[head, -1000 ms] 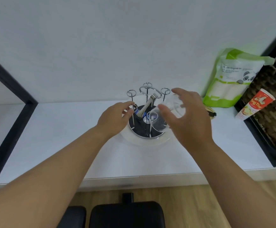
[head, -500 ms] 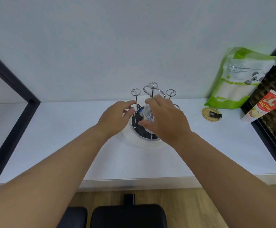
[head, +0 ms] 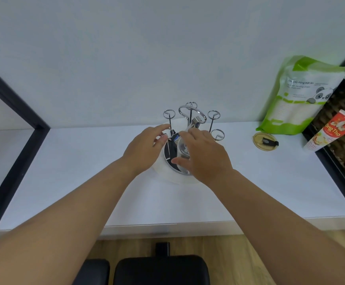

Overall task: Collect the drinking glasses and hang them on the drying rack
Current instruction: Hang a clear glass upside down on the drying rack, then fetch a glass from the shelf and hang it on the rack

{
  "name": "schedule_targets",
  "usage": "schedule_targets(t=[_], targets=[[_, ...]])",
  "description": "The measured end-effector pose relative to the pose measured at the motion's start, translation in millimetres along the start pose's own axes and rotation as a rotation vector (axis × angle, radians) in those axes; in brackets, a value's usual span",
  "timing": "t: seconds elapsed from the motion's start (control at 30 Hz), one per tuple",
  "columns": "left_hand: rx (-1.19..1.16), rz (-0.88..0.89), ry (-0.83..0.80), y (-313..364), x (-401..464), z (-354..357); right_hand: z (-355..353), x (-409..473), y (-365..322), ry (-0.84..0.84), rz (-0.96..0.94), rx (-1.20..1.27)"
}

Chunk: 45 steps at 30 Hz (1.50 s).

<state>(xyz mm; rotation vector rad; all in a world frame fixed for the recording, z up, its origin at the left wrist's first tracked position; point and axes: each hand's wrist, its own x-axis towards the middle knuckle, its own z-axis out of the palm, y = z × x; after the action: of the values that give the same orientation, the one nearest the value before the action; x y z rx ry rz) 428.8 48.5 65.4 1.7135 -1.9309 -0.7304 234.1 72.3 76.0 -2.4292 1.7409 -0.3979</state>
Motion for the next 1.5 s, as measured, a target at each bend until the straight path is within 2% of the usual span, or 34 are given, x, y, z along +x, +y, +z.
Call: schedule_targets(t=[0.17, 0.27, 0.4, 0.53, 0.67, 0.83, 1.0, 1.27, 1.5], targets=[[-0.044, -0.051, -0.025, -2.9, -6.7, 4.6, -16.6, -0.7, -2.1, -0.041, 0.014, 0.022], [-0.018, -0.026, 0.063, 4.2, -15.4, 0.9, -32.3, -3.3, -4.2, -0.008, 0.028, 0.035], [0.01, 0.071, 0.23, 29.6, -29.5, -15.0, -60.0, -12.5, -7.7, 0.118, 0.037, 0.117], [-0.048, 0.126, 0.27, 69.6, -49.3, -43.2, -107.1, -28.0, -18.4, 0.183, 0.094, 0.301], [-0.074, 0.226, 0.243, 149.0, -63.0, -95.0, -190.6, -41.7, -22.5, 0.227, 0.108, 0.349], [-0.055, 0.358, 0.236, 271.4, -75.0, -169.8, -333.5, -74.4, -23.4, 0.323, 0.131, 0.359], [-0.087, 0.516, 0.202, 401.1, -102.6, -214.2, -471.0, -138.3, -16.8, 0.42, 0.136, 0.311], [-0.158, 0.746, 0.164, 602.0, -181.6, -239.1, -651.2, -268.9, 6.8, 0.606, 0.168, 0.279], [-0.232, 0.848, 0.124, 739.6, -253.6, -215.8, -739.2, -379.7, 49.1, 0.725, 0.216, 0.346]])
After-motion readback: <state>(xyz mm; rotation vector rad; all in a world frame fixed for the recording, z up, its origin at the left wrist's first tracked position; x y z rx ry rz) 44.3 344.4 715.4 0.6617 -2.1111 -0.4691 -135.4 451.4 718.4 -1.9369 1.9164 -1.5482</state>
